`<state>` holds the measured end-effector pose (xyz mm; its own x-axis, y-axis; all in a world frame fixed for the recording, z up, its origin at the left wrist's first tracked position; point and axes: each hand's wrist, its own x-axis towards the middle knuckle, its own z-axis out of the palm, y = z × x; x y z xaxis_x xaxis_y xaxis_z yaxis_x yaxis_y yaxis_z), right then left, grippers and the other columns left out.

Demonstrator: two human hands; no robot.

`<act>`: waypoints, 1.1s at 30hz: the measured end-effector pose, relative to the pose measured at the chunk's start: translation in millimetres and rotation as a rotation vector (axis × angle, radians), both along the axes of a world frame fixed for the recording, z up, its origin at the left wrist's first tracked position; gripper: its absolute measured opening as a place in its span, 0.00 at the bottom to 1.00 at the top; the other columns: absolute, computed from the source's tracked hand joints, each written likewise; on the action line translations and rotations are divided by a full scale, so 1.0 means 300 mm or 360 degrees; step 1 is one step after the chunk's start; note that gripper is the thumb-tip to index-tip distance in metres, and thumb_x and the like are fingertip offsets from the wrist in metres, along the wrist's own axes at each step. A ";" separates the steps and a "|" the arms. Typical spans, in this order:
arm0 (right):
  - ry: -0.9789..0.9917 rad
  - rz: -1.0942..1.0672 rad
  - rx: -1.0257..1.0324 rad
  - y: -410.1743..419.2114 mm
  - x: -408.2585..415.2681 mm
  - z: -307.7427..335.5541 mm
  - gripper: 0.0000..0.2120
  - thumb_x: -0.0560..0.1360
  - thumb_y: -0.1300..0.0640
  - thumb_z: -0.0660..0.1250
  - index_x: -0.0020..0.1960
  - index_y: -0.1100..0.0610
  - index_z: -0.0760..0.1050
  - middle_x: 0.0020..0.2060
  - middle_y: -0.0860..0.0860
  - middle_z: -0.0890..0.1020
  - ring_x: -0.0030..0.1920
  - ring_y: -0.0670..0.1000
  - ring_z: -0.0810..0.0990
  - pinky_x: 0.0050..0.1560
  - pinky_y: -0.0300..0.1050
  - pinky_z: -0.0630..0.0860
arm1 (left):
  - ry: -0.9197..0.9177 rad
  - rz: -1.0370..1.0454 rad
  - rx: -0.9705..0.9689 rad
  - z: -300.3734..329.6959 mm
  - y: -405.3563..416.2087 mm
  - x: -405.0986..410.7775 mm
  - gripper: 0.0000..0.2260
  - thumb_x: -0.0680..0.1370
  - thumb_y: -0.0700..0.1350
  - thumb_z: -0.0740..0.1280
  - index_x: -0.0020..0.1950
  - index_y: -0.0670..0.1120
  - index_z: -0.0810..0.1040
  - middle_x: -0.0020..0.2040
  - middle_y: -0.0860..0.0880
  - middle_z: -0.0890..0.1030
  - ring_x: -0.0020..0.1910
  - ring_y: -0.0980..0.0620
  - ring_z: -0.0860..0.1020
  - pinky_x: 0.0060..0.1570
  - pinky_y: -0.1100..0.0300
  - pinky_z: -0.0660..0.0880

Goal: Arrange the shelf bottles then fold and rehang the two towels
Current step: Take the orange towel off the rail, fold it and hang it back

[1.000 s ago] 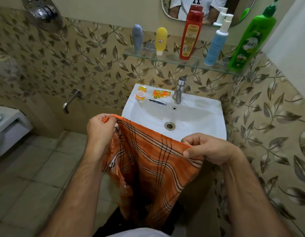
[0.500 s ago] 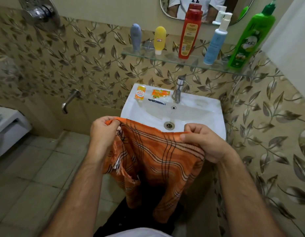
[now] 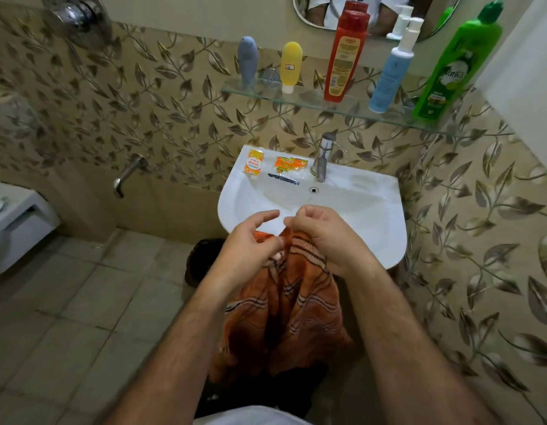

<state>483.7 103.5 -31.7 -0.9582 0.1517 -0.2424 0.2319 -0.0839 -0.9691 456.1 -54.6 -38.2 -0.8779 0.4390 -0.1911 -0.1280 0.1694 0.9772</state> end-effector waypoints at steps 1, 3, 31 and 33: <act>-0.0004 0.0081 -0.0012 -0.008 0.004 0.002 0.16 0.75 0.60 0.71 0.31 0.54 0.72 0.32 0.57 0.74 0.30 0.52 0.74 0.33 0.43 0.73 | 0.0041 -0.0005 -0.0008 -0.002 0.010 0.005 0.16 0.78 0.37 0.67 0.61 0.54 0.78 0.29 0.54 0.79 0.29 0.59 0.76 0.31 0.69 0.72; -0.0013 0.0204 0.0006 -0.010 0.017 0.015 0.15 0.76 0.60 0.71 0.33 0.56 0.71 0.31 0.54 0.74 0.29 0.48 0.74 0.32 0.39 0.73 | 0.0114 0.0005 -0.0043 -0.009 0.023 0.006 0.10 0.78 0.38 0.67 0.53 0.52 0.82 0.33 0.52 0.81 0.33 0.55 0.77 0.36 0.62 0.76; 0.0160 0.0303 0.0278 0.175 0.141 0.089 0.06 0.76 0.60 0.70 0.42 0.62 0.79 0.36 0.57 0.81 0.37 0.53 0.80 0.41 0.44 0.79 | 0.0034 0.0609 -0.0160 -0.083 -0.024 -0.112 0.10 0.76 0.38 0.68 0.56 0.47 0.78 0.35 0.48 0.81 0.32 0.53 0.79 0.42 0.56 0.78; 0.0200 0.0039 0.0374 0.151 0.104 0.064 0.09 0.74 0.55 0.72 0.40 0.61 0.80 0.36 0.59 0.80 0.38 0.56 0.78 0.45 0.51 0.77 | 0.0016 0.0502 -0.0165 -0.074 -0.016 -0.086 0.16 0.75 0.37 0.69 0.61 0.51 0.75 0.36 0.46 0.82 0.34 0.53 0.80 0.43 0.55 0.79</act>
